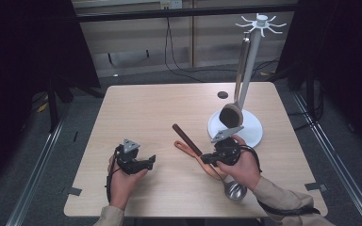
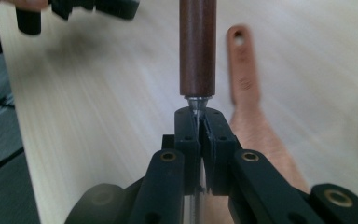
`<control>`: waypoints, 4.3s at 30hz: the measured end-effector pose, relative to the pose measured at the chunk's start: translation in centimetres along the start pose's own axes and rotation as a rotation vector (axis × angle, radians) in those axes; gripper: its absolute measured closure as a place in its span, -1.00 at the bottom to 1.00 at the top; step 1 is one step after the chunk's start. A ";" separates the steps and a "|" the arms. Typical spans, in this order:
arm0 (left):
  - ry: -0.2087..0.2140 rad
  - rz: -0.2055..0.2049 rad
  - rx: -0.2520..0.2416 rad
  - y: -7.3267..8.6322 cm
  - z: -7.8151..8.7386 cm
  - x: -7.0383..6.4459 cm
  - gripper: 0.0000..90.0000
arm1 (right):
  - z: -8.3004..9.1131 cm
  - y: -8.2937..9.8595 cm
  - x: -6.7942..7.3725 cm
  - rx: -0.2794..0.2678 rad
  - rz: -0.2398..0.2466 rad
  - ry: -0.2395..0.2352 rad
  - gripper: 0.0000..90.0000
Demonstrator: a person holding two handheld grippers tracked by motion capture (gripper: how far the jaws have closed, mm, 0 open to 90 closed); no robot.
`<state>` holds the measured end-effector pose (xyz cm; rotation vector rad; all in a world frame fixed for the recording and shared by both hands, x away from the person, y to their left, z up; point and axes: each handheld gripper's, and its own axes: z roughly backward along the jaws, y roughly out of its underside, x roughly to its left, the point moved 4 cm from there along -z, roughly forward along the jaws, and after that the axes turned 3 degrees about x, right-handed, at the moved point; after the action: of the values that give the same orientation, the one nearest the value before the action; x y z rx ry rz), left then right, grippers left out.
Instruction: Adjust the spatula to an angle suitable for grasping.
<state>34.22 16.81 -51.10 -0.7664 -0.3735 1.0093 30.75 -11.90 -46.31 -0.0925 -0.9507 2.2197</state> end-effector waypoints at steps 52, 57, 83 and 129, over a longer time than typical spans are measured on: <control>0.084 -0.084 0.001 -2.7 -3.1 -3.1 -0.50 | 13.3 -0.7 -2.9 -0.586 -0.130 0.426 0.92; 0.085 -0.081 0.002 -2.7 -3.2 -3.0 -0.51 | 14.0 -1.0 -3.1 -0.620 -0.142 0.434 0.92; 0.086 -0.077 -0.001 -2.7 -2.8 -2.8 -0.52 | 15.7 -2.6 -3.4 -0.679 -0.143 0.480 0.92; 0.090 -0.082 0.008 -2.4 -3.0 -2.7 -0.52 | 18.1 -6.2 -5.2 -0.730 -0.154 0.571 0.92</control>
<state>36.20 12.55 -51.22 -0.7801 -0.3204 0.8964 32.43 -23.22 -30.08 -0.8966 -1.3125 1.4723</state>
